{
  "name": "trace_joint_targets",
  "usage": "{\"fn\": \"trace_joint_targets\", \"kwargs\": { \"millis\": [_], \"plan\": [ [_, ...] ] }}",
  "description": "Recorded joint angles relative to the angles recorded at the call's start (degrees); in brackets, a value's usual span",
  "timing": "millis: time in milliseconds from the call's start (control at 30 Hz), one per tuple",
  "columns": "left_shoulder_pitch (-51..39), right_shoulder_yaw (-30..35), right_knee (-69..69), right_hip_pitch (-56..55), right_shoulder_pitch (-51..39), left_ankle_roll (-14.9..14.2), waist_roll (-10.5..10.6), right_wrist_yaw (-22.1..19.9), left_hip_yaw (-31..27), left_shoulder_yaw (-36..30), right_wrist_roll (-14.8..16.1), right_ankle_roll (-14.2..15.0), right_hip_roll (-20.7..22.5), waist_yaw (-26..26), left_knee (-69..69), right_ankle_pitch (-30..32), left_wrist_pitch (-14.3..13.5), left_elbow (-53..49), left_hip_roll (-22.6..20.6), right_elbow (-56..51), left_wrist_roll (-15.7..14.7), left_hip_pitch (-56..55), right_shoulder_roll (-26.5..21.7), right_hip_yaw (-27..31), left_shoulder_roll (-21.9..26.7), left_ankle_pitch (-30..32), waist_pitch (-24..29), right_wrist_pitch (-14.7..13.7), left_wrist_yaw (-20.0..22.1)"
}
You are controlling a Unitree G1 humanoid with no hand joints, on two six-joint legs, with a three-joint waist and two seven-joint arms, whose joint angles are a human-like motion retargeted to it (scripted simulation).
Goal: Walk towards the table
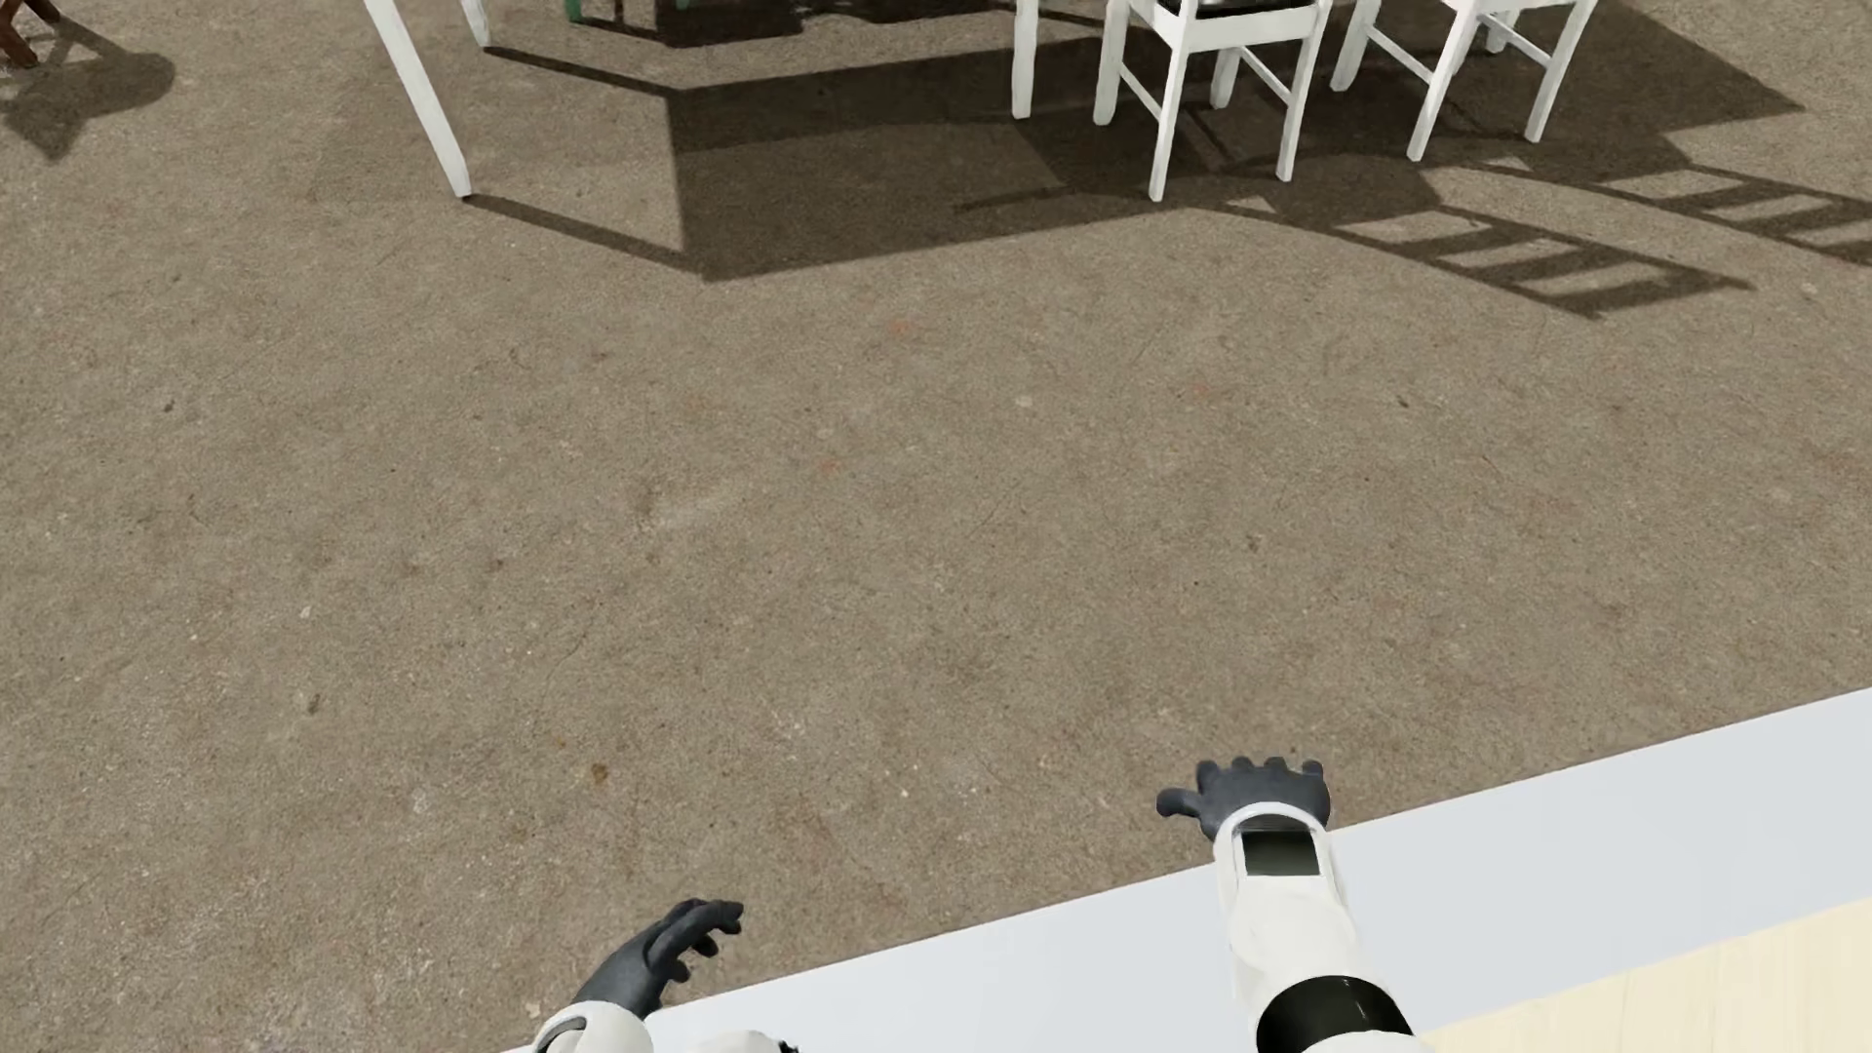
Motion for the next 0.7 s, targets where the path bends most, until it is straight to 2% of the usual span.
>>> {"fn": "trace_joint_targets", "kwargs": {
  "millis": [33,67,100,167,200,233,300,333,367,400,433,467,500,533,567,600,633,700],
  "plan": [
    [1.4,0.5,-0.7,2.5,-2.5,-1.2,-0.1,-1.5,0.1,2.1,3.1,0.3,0.8,0.7,-7.9,-1.7,-0.4,-2.7,-1.7,-2.2,-5.1,-2.3,-0.2,0.6,0.0,-0.3,0.0,-0.4,0.6],
    [2.8,0.8,-1.5,4.9,-4.5,-2.4,-0.3,-2.9,-0.1,3.1,7.0,0.5,1.5,1.1,-18.5,-3.2,-0.1,-4.6,-3.6,-4.5,-8.1,-3.5,-0.2,1.2,0.3,0.2,0.0,-0.7,1.6],
    [3.9,1.4,-2.5,7.2,-5.9,-4.0,-0.4,-4.2,-0.7,3.7,10.6,0.8,2.2,1.2,-31.7,-4.7,0.8,-5.6,-5.6,-6.9,-8.9,-3.5,-0.1,1.8,0.8,1.4,0.0,-0.9,2.8],
    [4.9,2.5,-4.2,11.6,-6.7,-6.7,-0.8,-5.6,-0.8,4.7,16.4,1.4,3.4,0.8,-54.2,-7.2,4.2,-3.3,-8.2,-12.2,-6.3,-3.4,0.2,2.9,1.4,1.7,0.0,-1.1,3.6],
    [5.0,3.1,-4.4,13.8,-5.7,-8.5,-0.9,-5.7,2.1,5.4,18.1,1.9,3.8,0.3,-56.9,-7.8,6.3,-0.4,-8.1,-14.8,-4.2,-4.6,0.4,2.9,1.4,-0.3,0.0,-1.0,2.9],
    [4.5,3.5,-4.1,16.1,-3.5,-7.5,-1.1,-5.9,5.1,6.2,18.9,2.6,3.9,-0.2,-54.6,-8.1,8.9,3.8,-7.9,-17.1,-2.4,-5.7,0.5,2.6,1.2,0.0,0.0,-0.9,1.6],
    [4.0,3.9,-1.7,20.6,3.0,1.1,-1.9,-6.0,6.8,7.7,19.2,3.7,2.8,-0.3,-45.1,-5.7,14.0,12.3,-7.4,-19.1,1.0,-6.2,1.5,2.7,0.6,2.8,-0.1,0.0,-1.7],
    [5.1,4.1,1.3,21.8,6.2,4.5,-2.5,-5.6,7.8,7.7,19.0,4.2,1.5,-0.1,-40.7,-2.3,15.0,14.6,-6.9,-17.5,3.2,-5.3,2.4,3.5,0.1,3.8,-0.4,0.8,-3.3],
    [7.0,3.9,6.9,21.3,9.1,5.6,-3.3,-4.7,8.9,7.3,18.7,4.9,-0.5,0.2,-36.3,2.3,14.6,15.4,-6.5,-14.1,5.5,-4.4,3.4,4.4,-0.5,2.0,-0.5,2.5,-4.0],
    [9.2,2.8,16.1,18.7,11.8,5.3,-4.3,-3.2,9.8,7.3,18.6,6.3,-3.1,0.4,-32.6,7.2,13.0,15.5,-6.8,-9.0,7.0,-3.2,4.4,5.1,-1.5,-1.8,-0.5,5.3,-3.5],
    [11.1,1.6,27.7,14.0,14.1,4.8,-5.3,-1.1,11.0,8.2,18.1,8.4,-6.1,0.5,-31.2,12.0,11.4,15.4,-8.0,-2.7,7.1,-1.1,5.4,6.0,-2.8,-4.9,-0.4,9.1,-2.5],
    [12.3,1.6,38.9,8.0,16.1,4.3,-6.4,2.8,11.9,9.7,16.4,8.3,-8.7,0.5,-31.4,16.2,10.5,15.4,-9.5,4.0,6.4,1.5,6.0,7.5,-4.0,-7.2,-0.4,12.8,-2.2],
    [12.4,4.8,47.8,1.7,18.4,3.8,-7.4,8.9,12.3,10.9,12.2,7.0,-10.2,0.3,-32.3,16.8,10.3,15.5,-11.3,9.6,5.7,4.2,5.8,9.4,-4.7,-8.9,-0.4,13.7,-2.4],
    [11.5,10.2,54.0,-4.3,21.5,3.3,-8.1,14.1,11.9,11.1,6.3,6.0,-10.6,-0.1,-33.6,14.0,10.3,15.9,-13.2,12.3,6.1,6.9,4.7,11.1,-4.6,-10.3,-0.4,9.6,-3.0],
    [9.9,13.7,57.5,-9.8,25.7,2.8,-8.7,15.4,10.8,10.4,2.0,5.4,-10.4,-0.7,-35.2,12.4,9.7,16.6,-15.0,11.6,7.6,9.5,3.8,12.2,-3.7,-11.3,-0.5,3.3,-3.5],
    [8.0,12.6,58.3,-14.7,30.8,2.4,-9.0,13.7,9.0,9.2,1.5,5.1,-10.3,-1.5,-36.9,12.2,8.8,17.5,-16.7,9.1,9.6,12.1,4.0,12.9,-2.8,-12.4,-0.6,-1.0,-3.6],
    [5.7,7.0,56.4,-19.0,36.0,1.9,-9.2,11.5,7.0,7.7,4.9,4.4,-11.0,-2.4,-38.4,11.8,8.3,17.9,-18.3,6.6,11.4,14.6,5.8,12.9,-2.3,-13.4,-0.8,-1.8,-3.6],
    [1.1,-6.3,44.7,-24.9,43.8,1.0,-9.5,9.9,2.4,5.2,14.4,1.8,-15.0,-4.5,-41.1,10.0,6.5,17.1,-20.6,3.0,13.0,19.5,11.4,9.5,-1.2,-15.7,-1.1,1.0,-3.5]
  ]
}}
